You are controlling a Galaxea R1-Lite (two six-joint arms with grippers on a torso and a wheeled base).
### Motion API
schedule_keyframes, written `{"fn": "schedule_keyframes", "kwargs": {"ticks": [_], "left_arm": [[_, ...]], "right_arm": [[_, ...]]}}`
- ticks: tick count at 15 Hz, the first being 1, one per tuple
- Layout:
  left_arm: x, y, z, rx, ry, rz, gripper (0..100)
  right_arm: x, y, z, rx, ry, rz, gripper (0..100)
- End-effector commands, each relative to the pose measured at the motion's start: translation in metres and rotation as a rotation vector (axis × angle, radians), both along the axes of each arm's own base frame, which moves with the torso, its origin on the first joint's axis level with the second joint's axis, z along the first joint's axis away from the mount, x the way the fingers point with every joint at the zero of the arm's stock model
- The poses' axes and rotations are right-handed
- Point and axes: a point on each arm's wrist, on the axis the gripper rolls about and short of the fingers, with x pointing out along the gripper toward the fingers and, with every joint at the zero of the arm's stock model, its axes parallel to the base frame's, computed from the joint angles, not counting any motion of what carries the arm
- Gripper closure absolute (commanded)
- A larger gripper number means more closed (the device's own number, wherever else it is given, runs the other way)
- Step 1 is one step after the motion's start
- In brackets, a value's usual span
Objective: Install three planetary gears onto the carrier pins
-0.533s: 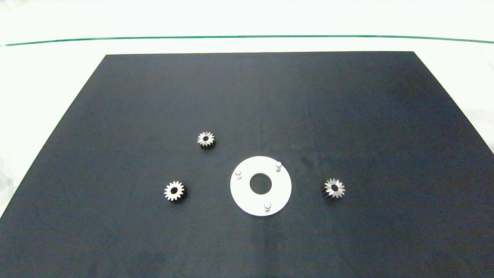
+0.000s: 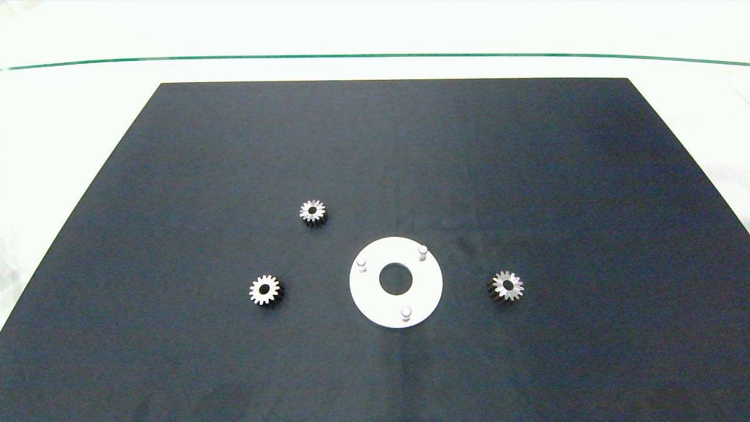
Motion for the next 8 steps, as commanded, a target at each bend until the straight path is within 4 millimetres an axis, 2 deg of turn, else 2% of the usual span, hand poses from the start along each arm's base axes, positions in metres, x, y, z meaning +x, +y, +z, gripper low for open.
{"fn": "schedule_keyframes", "kwargs": {"ticks": [1,8], "left_arm": [[0.0,0.0,-0.0001,-0.001,0.0,0.0,0],[0.0,-0.0001,-0.0001,-0.001,0.0,-0.003,0]], "right_arm": [[0.0001,-0.0001,0.0001,0.002,0.001,-0.002,0],[0.0001,-0.0001,0.0,0.004,0.002,-0.004,0]]}}
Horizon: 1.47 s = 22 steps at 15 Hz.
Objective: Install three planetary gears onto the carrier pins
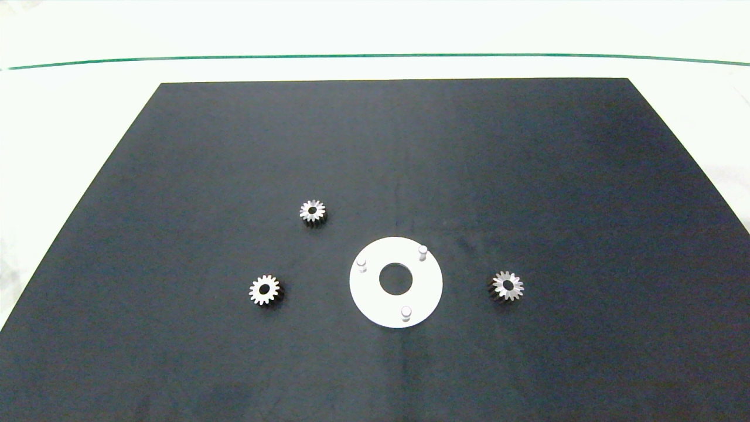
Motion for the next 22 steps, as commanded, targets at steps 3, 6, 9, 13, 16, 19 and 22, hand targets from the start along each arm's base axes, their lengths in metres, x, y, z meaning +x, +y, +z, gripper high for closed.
{"fn": "schedule_keyframes", "kwargs": {"ticks": [3,6,9,13,16,19,22], "left_arm": [[0.002,0.0,0.006,0.014,0.027,0.003,0],[-0.001,0.0,0.099,0.05,0.149,-0.013,0],[0.024,0.0,0.183,0.09,0.354,-0.026,0],[0.095,-0.001,0.231,0.183,0.442,-0.037,0],[0.135,0.001,0.232,0.179,0.555,-0.018,0],[0.136,0.003,0.227,0.167,0.648,-0.006,0],[0.136,0.004,0.233,0.123,0.628,0.024,0]], "right_arm": [[0.0,0.0,0.001,-0.008,0.005,-0.017,0],[-0.004,0.0,0.043,-0.067,0.077,-0.013,0],[0.027,0.0,0.127,-0.075,0.174,0.015,0],[0.109,0.01,0.184,-0.153,0.34,0.137,0],[0.148,0.023,0.185,-0.228,0.429,0.217,0],[0.166,0.033,0.179,-0.283,0.493,0.309,0],[0.176,0.04,0.175,-0.29,0.538,0.366,0]]}}
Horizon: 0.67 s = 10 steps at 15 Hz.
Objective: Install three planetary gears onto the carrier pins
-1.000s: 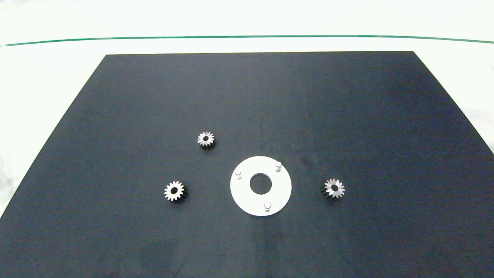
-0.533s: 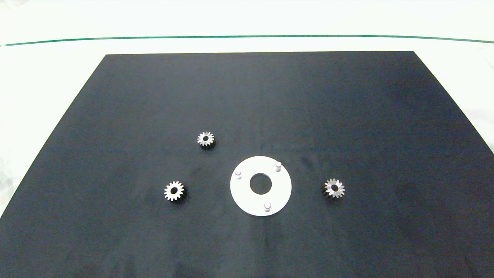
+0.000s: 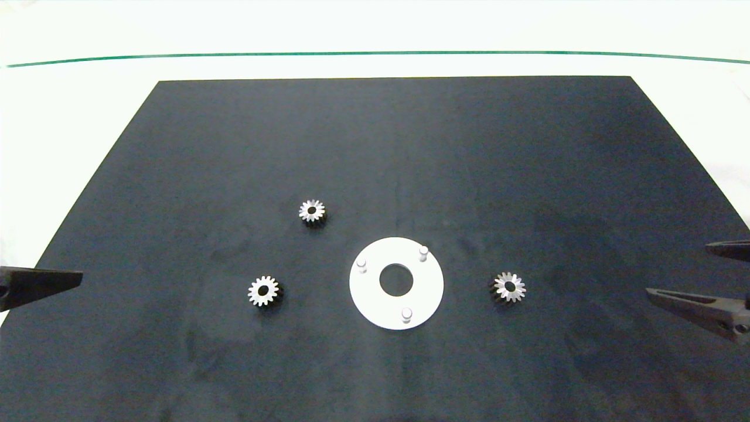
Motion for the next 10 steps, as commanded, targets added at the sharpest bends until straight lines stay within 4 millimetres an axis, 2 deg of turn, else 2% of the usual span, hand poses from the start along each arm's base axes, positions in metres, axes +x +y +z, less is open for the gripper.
{"fn": "schedule_keyframes", "kwargs": {"ticks": [1,4,7,10], "left_arm": [[0.006,0.001,0.004,0.001,0.007,0.013,0],[0.016,0.0,-0.003,0.042,0.058,0.03,0],[0.017,0.0,-0.006,0.053,0.068,0.031,0],[0.016,0.0,-0.005,0.057,0.063,0.034,0]], "right_arm": [[0.022,0.013,-0.009,-0.013,0.081,0.063,0],[0.036,0.03,-0.014,-0.026,0.121,0.141,0],[0.049,0.044,-0.018,-0.044,0.153,0.176,0],[0.071,0.058,-0.022,-0.06,0.183,0.194,0]]}}
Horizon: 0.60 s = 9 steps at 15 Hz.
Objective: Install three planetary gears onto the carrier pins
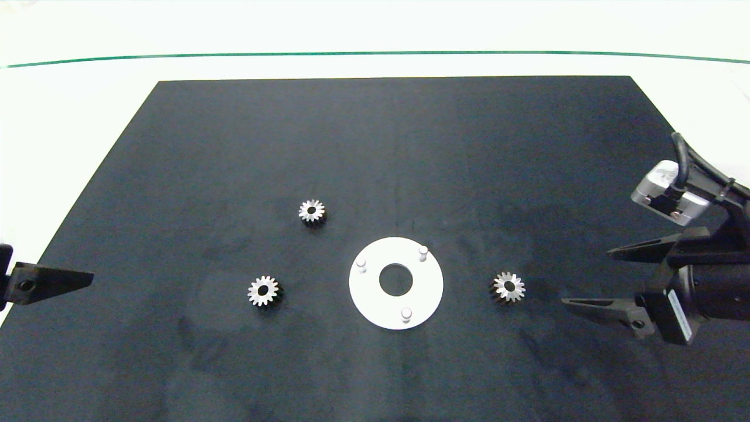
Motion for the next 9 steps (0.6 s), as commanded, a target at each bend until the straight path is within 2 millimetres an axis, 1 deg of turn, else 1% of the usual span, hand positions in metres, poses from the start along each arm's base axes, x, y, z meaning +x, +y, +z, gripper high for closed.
{"fn": "schedule_keyframes", "kwargs": {"ticks": [1,3,5,9], "left_arm": [[-0.003,0.0,0.001,0.008,-0.004,0.01,0],[-0.005,0.0,0.001,0.011,-0.01,0.009,0],[-0.006,0.0,0.002,0.012,-0.013,0.009,0],[-0.01,0.0,0.001,0.032,-0.017,-0.008,0]], "right_arm": [[0.028,0.017,-0.01,-0.027,0.055,0.023,0],[0.036,0.024,-0.016,-0.042,0.081,0.035,0],[0.038,0.031,-0.016,-0.057,0.072,0.04,0],[0.041,0.045,-0.023,-0.093,0.087,0.06,0]]}}
